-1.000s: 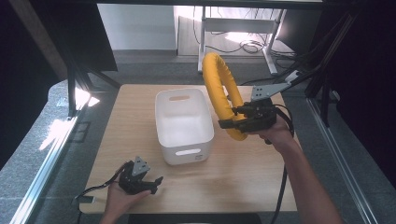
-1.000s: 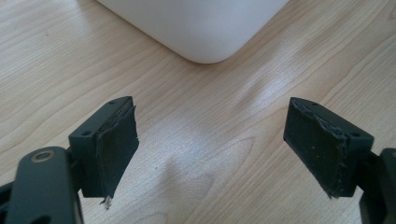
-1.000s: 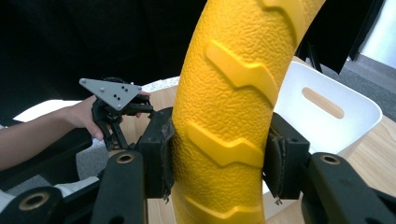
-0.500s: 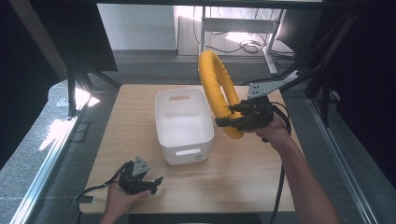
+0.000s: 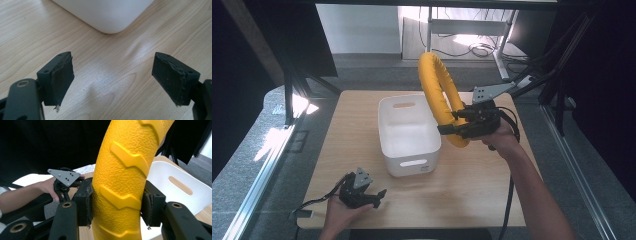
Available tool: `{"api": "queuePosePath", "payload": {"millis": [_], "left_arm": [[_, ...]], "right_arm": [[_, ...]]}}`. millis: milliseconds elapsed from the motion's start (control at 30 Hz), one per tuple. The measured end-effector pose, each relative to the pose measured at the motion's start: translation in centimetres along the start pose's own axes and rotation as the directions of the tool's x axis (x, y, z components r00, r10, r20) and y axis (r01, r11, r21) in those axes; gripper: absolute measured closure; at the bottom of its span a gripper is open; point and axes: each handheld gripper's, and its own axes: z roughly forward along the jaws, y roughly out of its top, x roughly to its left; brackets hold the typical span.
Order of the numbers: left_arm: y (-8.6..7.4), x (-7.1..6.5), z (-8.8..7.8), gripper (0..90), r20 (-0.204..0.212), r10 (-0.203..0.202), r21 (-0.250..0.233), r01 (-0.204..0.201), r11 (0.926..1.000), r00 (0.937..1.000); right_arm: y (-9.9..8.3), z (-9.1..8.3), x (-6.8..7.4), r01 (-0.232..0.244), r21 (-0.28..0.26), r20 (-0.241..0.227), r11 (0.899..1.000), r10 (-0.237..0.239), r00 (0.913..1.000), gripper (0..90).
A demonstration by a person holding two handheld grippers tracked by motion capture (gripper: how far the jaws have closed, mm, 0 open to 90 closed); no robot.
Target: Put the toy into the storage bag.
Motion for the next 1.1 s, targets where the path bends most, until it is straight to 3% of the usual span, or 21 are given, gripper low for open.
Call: {"api": "queuePosePath", "payload": {"millis": [1100], "left_arm": [[0.0, 0.1, -0.1, 17.8, -0.001, 0.002, -0.002, -0.002, 1.0, 1.0]], "right_arm": [[2.3, 2.5, 0.4, 0.028, 0.012, -0.1, 1.0, -0.026, 0.9946, 51.0]]}}
